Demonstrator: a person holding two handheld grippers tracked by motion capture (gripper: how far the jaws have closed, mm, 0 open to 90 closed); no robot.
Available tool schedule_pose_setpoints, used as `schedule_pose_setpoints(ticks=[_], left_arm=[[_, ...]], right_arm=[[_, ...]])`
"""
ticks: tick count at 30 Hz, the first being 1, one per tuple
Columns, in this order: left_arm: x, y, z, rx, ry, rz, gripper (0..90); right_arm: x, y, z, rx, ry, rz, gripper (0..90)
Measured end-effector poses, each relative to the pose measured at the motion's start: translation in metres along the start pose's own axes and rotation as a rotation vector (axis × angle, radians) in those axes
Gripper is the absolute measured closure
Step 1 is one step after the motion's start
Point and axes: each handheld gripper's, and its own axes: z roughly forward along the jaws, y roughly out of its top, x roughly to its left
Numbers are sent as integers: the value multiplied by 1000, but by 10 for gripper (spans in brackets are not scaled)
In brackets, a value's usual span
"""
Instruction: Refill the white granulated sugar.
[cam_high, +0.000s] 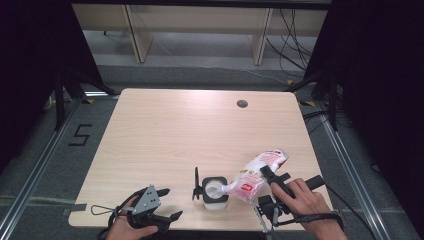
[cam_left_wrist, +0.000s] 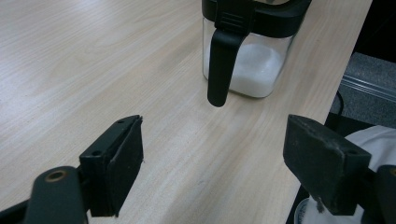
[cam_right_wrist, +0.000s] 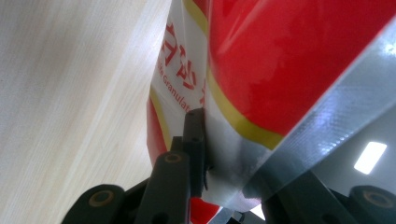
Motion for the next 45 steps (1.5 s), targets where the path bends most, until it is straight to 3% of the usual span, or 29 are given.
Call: schedule_pose_setpoints(ticks=[2,4,6,10,11,13,16,18,27,29,32,34,37,40,42,44,45], left_arm=[[1,1,0,-4,-3,23,198],[2,1,0,0,-3,27,198],[0,0,0,0,0,1,198],[2,1,0,0,-2,29,198],[0,0,0,0,-2,1,198],[1,0,0,0,-1,20,198],[0,0,0,0,-2,-3,198],[1,1,0,-5,-3,23,198],[1,1,0,-5,-3,21,198],[0,0,0,-6,-2,-3,198],[1,1,0,-5,-3,22,198],[0,0,0,-6,-2,-3,198],[-1,0,0,-5,-2,-6,198],[1,1,0,-5,-3,22,198],[-1,0,0,-6,-3,-7,198],[-1,0,0,-6,-3,-8,198],[-1,0,0,-6,-3,-8,198]], right_arm=[[0,0,0,1,0,2,771],[0,0,0,0,1,2,772],[0,0,0,-1,3,2,772],[0,-1,0,-1,3,2,772],[-1,0,0,-8,0,-11,772],[0,-1,0,4,2,8,773],[-1,-1,0,-5,-1,-5,773],[-1,-1,0,-7,-1,-11,774],[0,0,0,-2,-2,-4,775],[-1,0,0,-4,-3,-11,776],[-1,-1,1,-2,-3,-15,776],[-1,-1,1,1,-3,-14,776],[-1,-1,0,2,-5,-13,777],[-1,-1,0,3,-7,-16,778],[-1,-2,0,7,-5,-12,778],[0,-2,0,12,-4,-2,778],[-2,-2,1,-4,-7,-30,778]])
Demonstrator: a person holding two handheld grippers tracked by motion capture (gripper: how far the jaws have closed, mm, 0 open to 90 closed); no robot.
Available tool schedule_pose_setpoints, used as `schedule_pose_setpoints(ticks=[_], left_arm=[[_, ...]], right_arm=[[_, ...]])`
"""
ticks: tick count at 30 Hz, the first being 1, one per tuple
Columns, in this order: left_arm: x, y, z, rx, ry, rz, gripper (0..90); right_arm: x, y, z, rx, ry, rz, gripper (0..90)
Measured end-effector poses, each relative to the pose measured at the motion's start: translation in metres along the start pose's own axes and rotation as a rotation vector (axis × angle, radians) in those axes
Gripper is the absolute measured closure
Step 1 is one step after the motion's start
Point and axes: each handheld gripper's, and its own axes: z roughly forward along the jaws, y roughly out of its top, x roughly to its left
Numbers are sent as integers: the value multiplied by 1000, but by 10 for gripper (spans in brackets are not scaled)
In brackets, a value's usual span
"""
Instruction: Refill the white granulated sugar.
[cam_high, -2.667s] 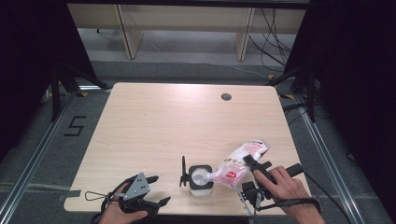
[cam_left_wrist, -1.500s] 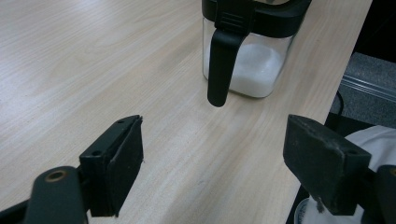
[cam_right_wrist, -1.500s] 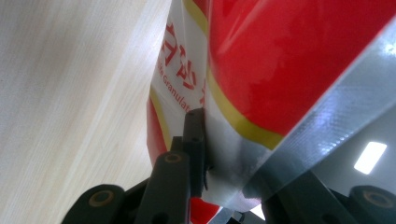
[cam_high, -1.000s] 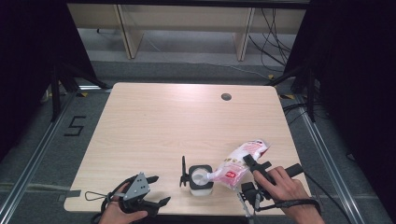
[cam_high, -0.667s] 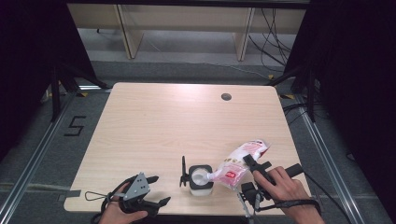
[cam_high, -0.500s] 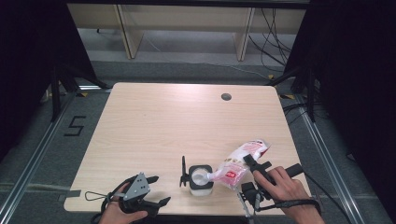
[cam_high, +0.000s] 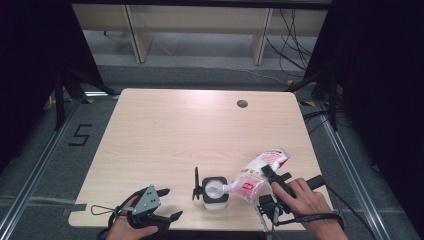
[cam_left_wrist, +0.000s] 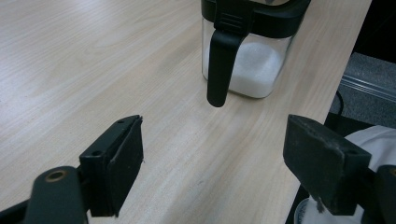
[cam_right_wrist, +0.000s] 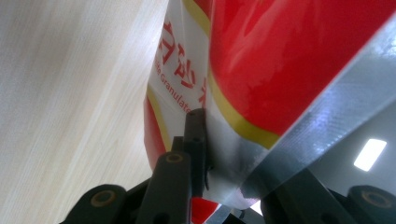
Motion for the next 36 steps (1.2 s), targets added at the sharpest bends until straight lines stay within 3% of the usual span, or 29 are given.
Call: schedule_pose_setpoints(ticks=[1,11,14,15,16,17,20,21,22,23,25,26,27,28,29,30,31,32,33,35,36], left_arm=[[0,0,0,0,1,0,198],[1,0,-1,2,9,14,198],[1,0,-1,8,11,19,198],[0,0,0,2,7,5,198],[1,0,-1,6,-1,6,198],[1,0,-1,6,1,6,198],[0,0,0,2,7,5,198],[1,0,-1,5,3,6,198],[2,0,-1,8,1,22,198],[2,0,-1,6,3,22,198],[2,0,-1,7,0,26,198],[1,0,-1,6,0,6,198],[0,0,0,3,6,8,198],[0,0,0,3,6,8,198],[0,0,0,1,-2,2,198],[1,0,0,0,1,9,198],[1,0,0,5,0,3,198],[1,0,0,9,0,6,198],[1,0,0,10,2,11,197],[1,0,0,10,0,10,198],[3,1,0,10,-3,35,198]], right_arm=[[2,-1,-1,11,3,31,779],[-1,-4,1,-12,12,29,779],[-2,-12,1,-64,39,85,780],[2,-15,1,-60,54,127,780],[-15,-14,12,-212,43,-114,780],[-16,-15,15,-236,45,-137,780],[-12,-17,19,-248,44,-124,781],[4,-21,8,-106,64,139,781],[4,-21,9,-115,56,175,781],[4,-23,9,-129,56,175,781],[9,-27,9,-134,57,286,781],[6,-29,9,-143,50,275,781],[8,-31,9,-156,51,309,782],[7,-34,11,-170,56,310,782],[11,-36,11,-172,55,381,782],[6,-38,11,-185,53,334,783],[12,-37,11,-166,81,436,782],[11,-38,13,-183,72,413,783],[8,-40,15,-209,63,342,783],[10,-38,17,-195,73,384,784],[9,-39,19,-201,70,377,784]])
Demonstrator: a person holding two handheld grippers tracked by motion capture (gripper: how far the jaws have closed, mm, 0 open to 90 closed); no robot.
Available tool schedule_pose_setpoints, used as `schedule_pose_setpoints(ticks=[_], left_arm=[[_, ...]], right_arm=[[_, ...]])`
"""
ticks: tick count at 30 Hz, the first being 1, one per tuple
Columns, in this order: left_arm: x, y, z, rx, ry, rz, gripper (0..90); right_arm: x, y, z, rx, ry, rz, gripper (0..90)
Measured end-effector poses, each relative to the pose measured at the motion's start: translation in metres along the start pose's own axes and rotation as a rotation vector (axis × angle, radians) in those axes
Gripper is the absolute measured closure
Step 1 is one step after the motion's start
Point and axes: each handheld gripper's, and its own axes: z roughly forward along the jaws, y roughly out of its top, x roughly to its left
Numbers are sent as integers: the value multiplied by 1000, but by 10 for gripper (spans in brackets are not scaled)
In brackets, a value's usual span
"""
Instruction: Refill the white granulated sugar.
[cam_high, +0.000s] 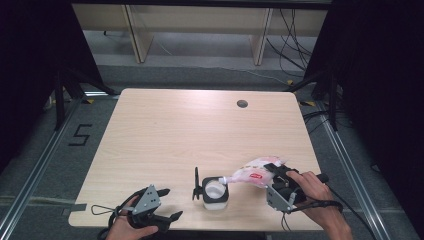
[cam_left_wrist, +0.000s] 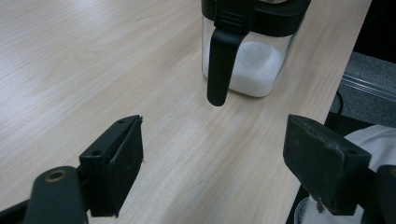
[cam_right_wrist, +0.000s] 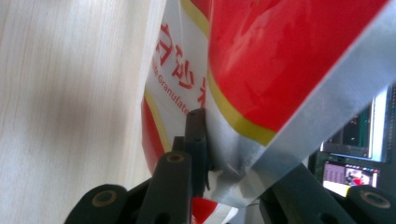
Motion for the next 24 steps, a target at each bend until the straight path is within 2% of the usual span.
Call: schedule_pose_setpoints(ticks=[1,3,5,6,8,9,10,11,12,13,14,16,17,18,19,21,22,24], left_arm=[[-2,-1,0,-2,-1,-31,198],[0,0,-1,-2,14,-4,198],[0,0,-1,-5,16,-9,198],[-1,0,-1,-4,15,-8,198],[-1,0,-1,-2,12,-21,198],[-1,0,-1,-3,13,-20,198],[-1,0,-1,-2,14,-15,198],[-2,0,0,-9,9,-27,198],[-2,0,0,-5,2,-26,198],[-2,0,0,-4,0,-26,198],[-2,0,0,-5,3,-26,198],[-2,0,0,-9,1,-32,198],[-2,0,0,-9,1,-32,198],[-3,-1,0,-13,6,-32,198],[-2,0,0,-8,8,-25,198],[-2,0,0,-4,9,-20,198],[-2,0,0,-3,9,-20,198],[-2,0,0,1,2,-19,198]], right_arm=[[0,-1,1,-8,-1,28,784],[0,-6,2,-29,-3,73,785],[0,-10,4,-52,-1,112,785],[2,-12,4,-58,3,168,786],[0,-15,5,-72,21,166,788],[4,-16,6,-72,15,235,788],[4,-18,7,-82,21,252,789],[0,-20,9,-94,11,216,789],[4,-23,11,-89,17,294,791],[5,-24,12,-92,25,316,792],[3,-27,13,-100,16,294,792],[4,-30,16,-106,24,341,794],[6,-32,17,-110,19,402,794],[7,-34,17,-105,35,450,796],[8,-35,19,-109,31,478,797],[7,-40,22,-136,19,483,799],[8,-42,22,-133,17,528,800],[7,-46,24,-143,14,566,802]])
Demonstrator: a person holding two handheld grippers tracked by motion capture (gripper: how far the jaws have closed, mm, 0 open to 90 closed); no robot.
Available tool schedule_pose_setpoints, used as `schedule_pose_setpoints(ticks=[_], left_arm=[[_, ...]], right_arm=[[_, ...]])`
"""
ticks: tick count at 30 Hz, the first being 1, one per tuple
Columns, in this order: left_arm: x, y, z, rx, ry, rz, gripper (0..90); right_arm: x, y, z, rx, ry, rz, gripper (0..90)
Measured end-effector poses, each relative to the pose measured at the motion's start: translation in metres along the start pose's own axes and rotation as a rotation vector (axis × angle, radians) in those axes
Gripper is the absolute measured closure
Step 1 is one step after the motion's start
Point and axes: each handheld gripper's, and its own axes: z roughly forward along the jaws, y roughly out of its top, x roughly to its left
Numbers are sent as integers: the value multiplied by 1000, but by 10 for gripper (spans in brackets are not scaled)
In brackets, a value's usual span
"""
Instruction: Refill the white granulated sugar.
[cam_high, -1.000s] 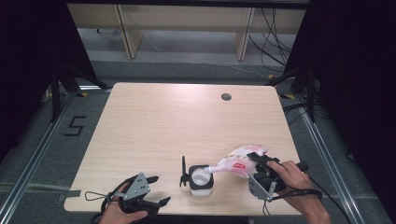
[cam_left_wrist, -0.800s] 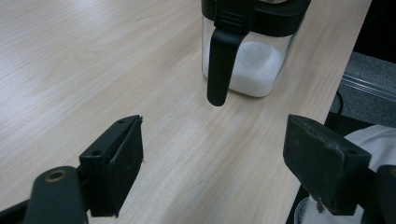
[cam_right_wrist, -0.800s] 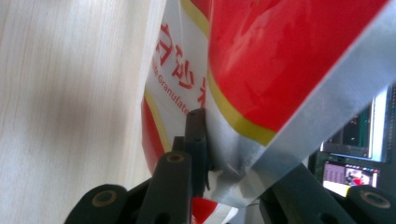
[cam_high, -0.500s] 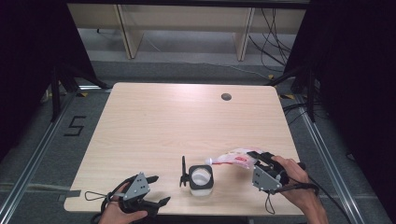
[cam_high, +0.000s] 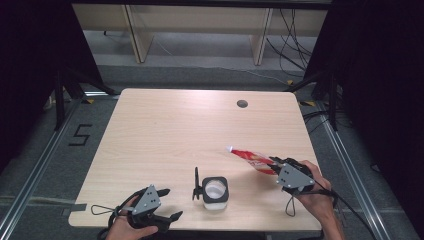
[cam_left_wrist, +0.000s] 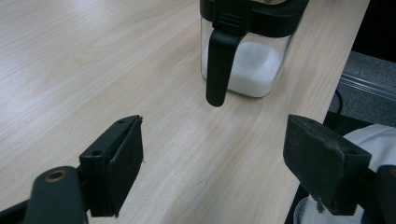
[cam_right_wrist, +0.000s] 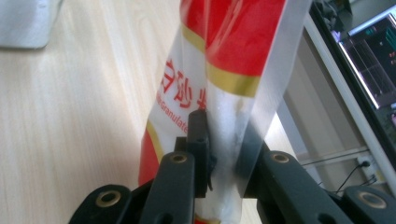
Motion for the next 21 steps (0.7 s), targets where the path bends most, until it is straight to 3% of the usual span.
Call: schedule_pose_setpoints(ticks=[2,4,10,12,16,21], left_arm=[[0,0,-1,4,7,10,198],[-1,0,0,-12,-4,-10,198],[0,1,-2,-14,10,9,198],[-1,0,-1,-19,8,-6,198],[0,1,-2,-7,0,5,198],[0,1,-2,-6,6,2,198]], right_arm=[[-1,-4,1,1,-1,44,804],[-2,-7,2,-9,14,78,807],[-6,-21,-1,-36,-6,289,809],[-7,-25,-2,-35,-11,318,809],[-5,-30,-6,-39,-20,369,810],[-2,-42,-11,-66,-29,484,806]])
